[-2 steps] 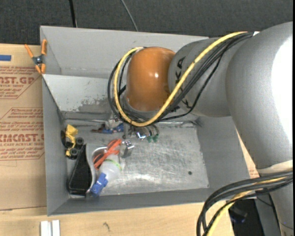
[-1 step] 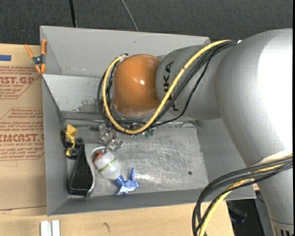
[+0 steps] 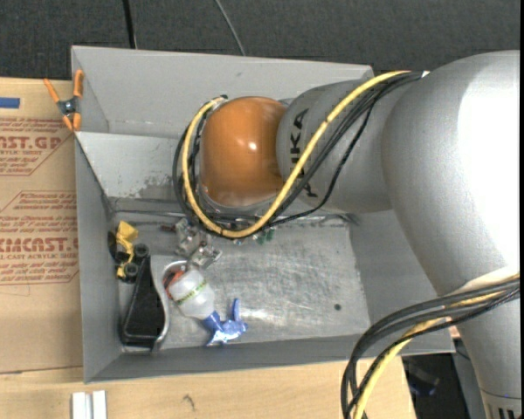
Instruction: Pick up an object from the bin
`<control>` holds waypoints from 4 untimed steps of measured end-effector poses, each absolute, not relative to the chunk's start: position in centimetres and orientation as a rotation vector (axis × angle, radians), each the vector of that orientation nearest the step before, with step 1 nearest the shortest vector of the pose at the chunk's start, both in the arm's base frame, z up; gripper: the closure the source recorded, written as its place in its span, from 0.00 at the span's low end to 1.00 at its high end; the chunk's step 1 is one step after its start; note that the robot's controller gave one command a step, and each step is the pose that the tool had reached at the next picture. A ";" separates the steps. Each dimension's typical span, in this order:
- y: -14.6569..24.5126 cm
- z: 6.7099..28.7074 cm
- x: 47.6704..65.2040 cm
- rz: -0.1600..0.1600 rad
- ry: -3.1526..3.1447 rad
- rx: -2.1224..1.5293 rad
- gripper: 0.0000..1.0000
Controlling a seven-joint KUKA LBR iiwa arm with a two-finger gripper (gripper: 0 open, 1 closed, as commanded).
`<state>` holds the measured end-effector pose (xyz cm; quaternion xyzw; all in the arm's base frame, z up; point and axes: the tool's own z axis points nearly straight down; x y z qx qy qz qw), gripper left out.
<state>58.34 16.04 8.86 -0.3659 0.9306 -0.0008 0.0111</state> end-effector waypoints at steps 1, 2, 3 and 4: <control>16.5 12.6 57.9 -0.003 2.958 -1.051 1.00; 21.1 8.0 58.3 -0.017 2.844 -1.266 0.00; 21.3 8.1 58.4 -0.013 2.837 -1.263 1.00; 21.3 8.1 58.4 -0.013 2.837 -1.262 1.00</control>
Offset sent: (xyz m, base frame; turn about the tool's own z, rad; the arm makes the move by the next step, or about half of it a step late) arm -0.0116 0.0544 -0.0186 -0.0966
